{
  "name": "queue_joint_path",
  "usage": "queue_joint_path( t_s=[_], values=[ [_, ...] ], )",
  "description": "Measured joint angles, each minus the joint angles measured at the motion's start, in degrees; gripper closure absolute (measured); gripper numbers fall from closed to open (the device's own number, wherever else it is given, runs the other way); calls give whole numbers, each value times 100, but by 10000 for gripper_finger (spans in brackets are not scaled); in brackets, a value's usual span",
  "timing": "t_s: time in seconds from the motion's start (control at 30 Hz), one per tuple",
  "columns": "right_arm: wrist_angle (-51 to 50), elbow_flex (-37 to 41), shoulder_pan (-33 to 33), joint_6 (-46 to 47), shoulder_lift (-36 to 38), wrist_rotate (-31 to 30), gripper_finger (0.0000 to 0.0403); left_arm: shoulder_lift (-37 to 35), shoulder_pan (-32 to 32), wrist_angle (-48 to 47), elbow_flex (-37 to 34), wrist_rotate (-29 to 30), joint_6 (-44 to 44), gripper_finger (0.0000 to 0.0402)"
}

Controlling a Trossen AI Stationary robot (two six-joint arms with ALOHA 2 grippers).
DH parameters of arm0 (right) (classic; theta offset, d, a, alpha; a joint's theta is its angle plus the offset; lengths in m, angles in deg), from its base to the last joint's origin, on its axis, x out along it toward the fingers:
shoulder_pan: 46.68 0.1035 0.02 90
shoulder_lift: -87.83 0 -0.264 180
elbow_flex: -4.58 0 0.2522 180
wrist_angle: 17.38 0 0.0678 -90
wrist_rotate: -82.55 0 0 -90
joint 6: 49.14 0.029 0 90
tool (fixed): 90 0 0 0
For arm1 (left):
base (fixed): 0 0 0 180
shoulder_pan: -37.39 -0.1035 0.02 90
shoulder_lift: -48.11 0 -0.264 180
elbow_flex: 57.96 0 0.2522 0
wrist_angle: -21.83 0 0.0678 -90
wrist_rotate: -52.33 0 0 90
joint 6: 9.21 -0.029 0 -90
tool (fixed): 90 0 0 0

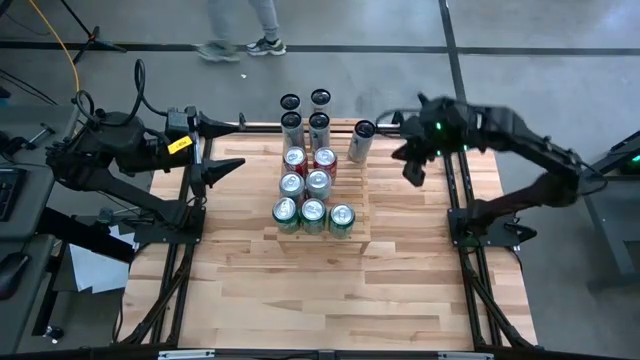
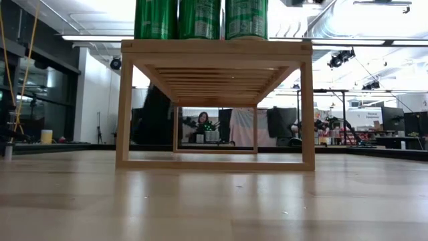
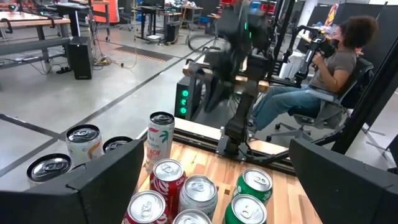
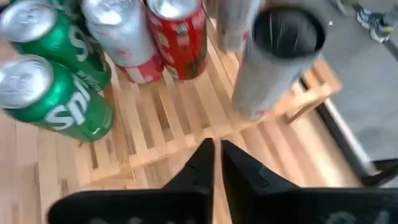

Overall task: Place canned beverage on shelf
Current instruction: Put the white pink soda can on the shelf aligned with the other white pink soda cans

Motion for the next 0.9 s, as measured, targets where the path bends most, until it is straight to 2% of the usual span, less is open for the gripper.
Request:
queue_joint_path(
  t_s=[0.13, 0.2, 0.37, 0.47, 0.8, 0.9],
  values=[
    [1703, 2072, 10, 816, 956, -142, 384, 0, 0, 1, 0, 2, 0, 9],
    [2540, 2924, 10, 1076, 1185, -271, 396, 0, 1, 2, 0, 3, 1, 9],
    [4494, 4172, 10, 1471, 1083, -642, 401, -1, -1, 7, 0, 8, 2, 9],
    [4818, 4325, 10, 1491, 798, -925, 402, 1, 1, 7, 0, 138, 4, 9],
    [4629, 4010, 10, 1126, 181, -1926, 403, -1, 1, 6, 0, 155, 13, 9],
    [4667, 3930, 10, 994, 86, -1973, 403, 0, -1, 7, 0, 155, 13, 9]
  ],
)
